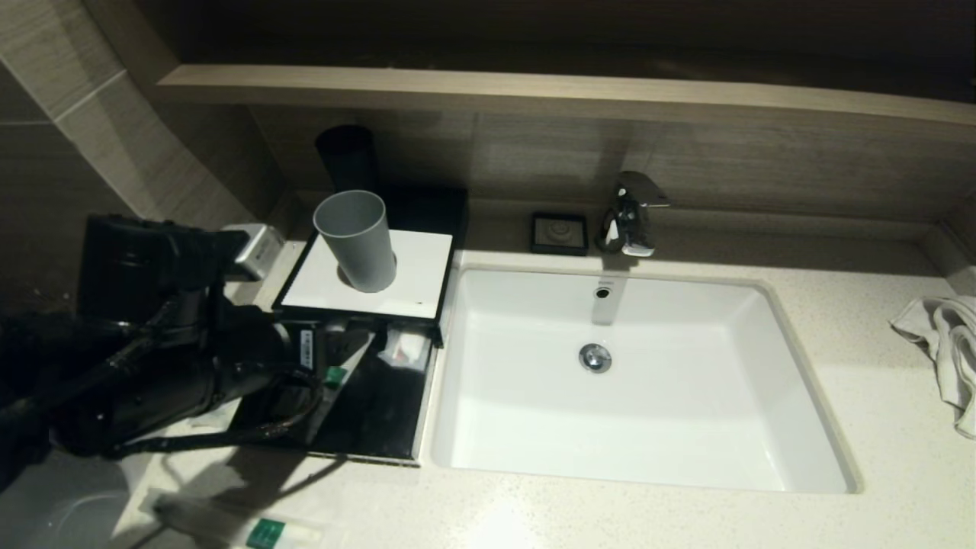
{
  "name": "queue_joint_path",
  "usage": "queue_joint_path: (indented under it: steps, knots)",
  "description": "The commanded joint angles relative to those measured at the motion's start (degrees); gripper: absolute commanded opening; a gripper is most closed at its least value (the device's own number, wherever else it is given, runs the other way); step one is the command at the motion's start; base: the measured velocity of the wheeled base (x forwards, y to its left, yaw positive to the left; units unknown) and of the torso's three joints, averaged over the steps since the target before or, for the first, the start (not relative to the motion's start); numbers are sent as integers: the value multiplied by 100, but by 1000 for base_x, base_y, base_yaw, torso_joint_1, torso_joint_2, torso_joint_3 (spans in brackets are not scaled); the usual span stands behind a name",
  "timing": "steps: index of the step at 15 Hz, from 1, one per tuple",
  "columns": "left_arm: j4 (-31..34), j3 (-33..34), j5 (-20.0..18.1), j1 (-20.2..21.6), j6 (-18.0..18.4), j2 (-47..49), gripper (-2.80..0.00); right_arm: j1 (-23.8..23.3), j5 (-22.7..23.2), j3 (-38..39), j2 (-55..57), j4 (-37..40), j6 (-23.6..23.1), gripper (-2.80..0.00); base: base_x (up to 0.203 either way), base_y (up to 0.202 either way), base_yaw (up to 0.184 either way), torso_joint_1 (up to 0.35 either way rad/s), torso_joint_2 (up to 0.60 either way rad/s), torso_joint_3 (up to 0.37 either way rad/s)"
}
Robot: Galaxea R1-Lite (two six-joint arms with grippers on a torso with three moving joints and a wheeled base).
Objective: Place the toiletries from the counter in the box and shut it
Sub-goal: Pick up the bathroom toiletry
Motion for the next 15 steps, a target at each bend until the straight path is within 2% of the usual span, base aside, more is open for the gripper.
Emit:
queue_joint_path:
  steps: [1, 6, 7, 11, 15]
  knots:
    - [66, 110, 159, 91, -26, -537, 0, 0, 0, 0, 0, 0, -1, -280, 0, 0, 0, 0, 0, 0]
    - [377, 152, 235, 543, -62, -945, 0, 0, 0, 0, 0, 0, -2, -280, 0, 0, 0, 0, 0, 0]
    - [383, 159, 245, 693, -63, -954, -280, 0, 0, 0, 0, 0, 7, -280, 0, 0, 0, 0, 0, 0]
    - [432, 322, 276, 1440, -148, -916, -280, 0, 0, 0, 0, 0, -2, -280, 0, 0, 0, 0, 0, 0]
    - [713, 459, 269, 1901, -445, -869, -280, 0, 0, 0, 0, 0, -2, -280, 0, 0, 0, 0, 0, 0]
